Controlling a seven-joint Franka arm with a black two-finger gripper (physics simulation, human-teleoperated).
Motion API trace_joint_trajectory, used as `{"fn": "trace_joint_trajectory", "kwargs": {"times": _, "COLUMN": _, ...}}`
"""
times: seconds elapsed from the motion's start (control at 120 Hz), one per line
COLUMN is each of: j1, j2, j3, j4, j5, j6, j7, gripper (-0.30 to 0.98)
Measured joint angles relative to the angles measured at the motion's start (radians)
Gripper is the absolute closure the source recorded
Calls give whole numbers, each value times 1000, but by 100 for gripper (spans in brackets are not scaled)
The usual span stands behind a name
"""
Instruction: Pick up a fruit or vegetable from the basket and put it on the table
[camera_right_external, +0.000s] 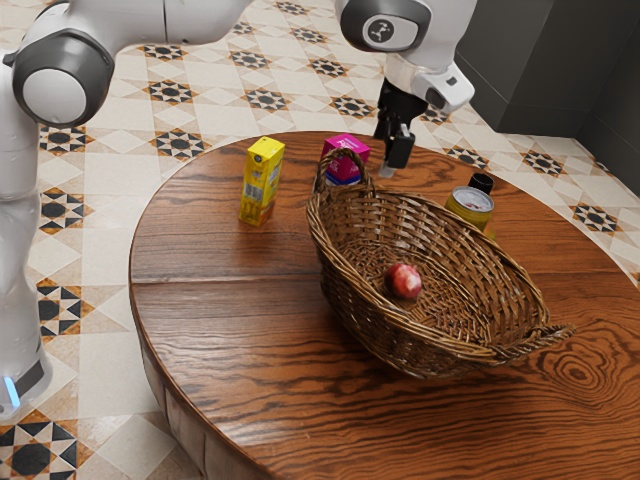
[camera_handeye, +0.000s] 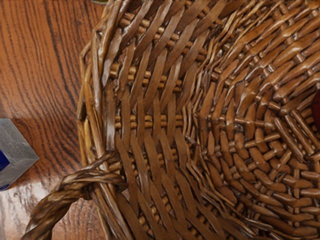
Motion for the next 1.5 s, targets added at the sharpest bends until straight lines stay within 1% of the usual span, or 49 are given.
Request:
{"fn": "trace_joint_trajectory", "kwargs": {"times": 0.167, "j1": -1, "j2": 1, "j3": -1, "j4": 0, "j5": -2, "j6": 5, "j7": 5, "gripper": 0}}
{"fn": "trace_joint_trajectory", "kwargs": {"times": 0.358, "j1": -3, "j2": 8, "j3": -2, "j4": 0, "j5": -39, "j6": 8, "j7": 3, "gripper": 0}}
{"fn": "trace_joint_trajectory", "kwargs": {"times": 0.433, "j1": -19, "j2": 11, "j3": -3, "j4": -4, "j5": -55, "j6": 8, "j7": -8, "gripper": 0}}
{"fn": "trace_joint_trajectory", "kwargs": {"times": 0.533, "j1": -48, "j2": 20, "j3": -7, "j4": -20, "j5": -92, "j6": 26, "j7": -39, "gripper": 0}}
{"fn": "trace_joint_trajectory", "kwargs": {"times": 0.667, "j1": -43, "j2": 26, "j3": -22, "j4": -87, "j5": -133, "j6": 94, "j7": -93, "gripper": 0}}
{"fn": "trace_joint_trajectory", "kwargs": {"times": 0.85, "j1": -19, "j2": 58, "j3": -30, "j4": -130, "j5": -183, "j6": 192, "j7": -176, "gripper": 0}}
{"fn": "trace_joint_trajectory", "kwargs": {"times": 1.0, "j1": -7, "j2": 78, "j3": -43, "j4": -141, "j5": -224, "j6": 235, "j7": -244, "gripper": 0}}
{"fn": "trace_joint_trajectory", "kwargs": {"times": 1.1, "j1": -9, "j2": 78, "j3": -48, "j4": -174, "j5": -253, "j6": 254, "j7": -282, "gripper": 0}}
{"fn": "trace_joint_trajectory", "kwargs": {"times": 1.25, "j1": -11, "j2": 77, "j3": -74, "j4": -195, "j5": -273, "j6": 275, "j7": -328, "gripper": 0}}
{"fn": "trace_joint_trajectory", "kwargs": {"times": 1.5, "j1": -6, "j2": 83, "j3": -78, "j4": -225, "j5": -299, "j6": 295, "j7": -383, "gripper": 0}}
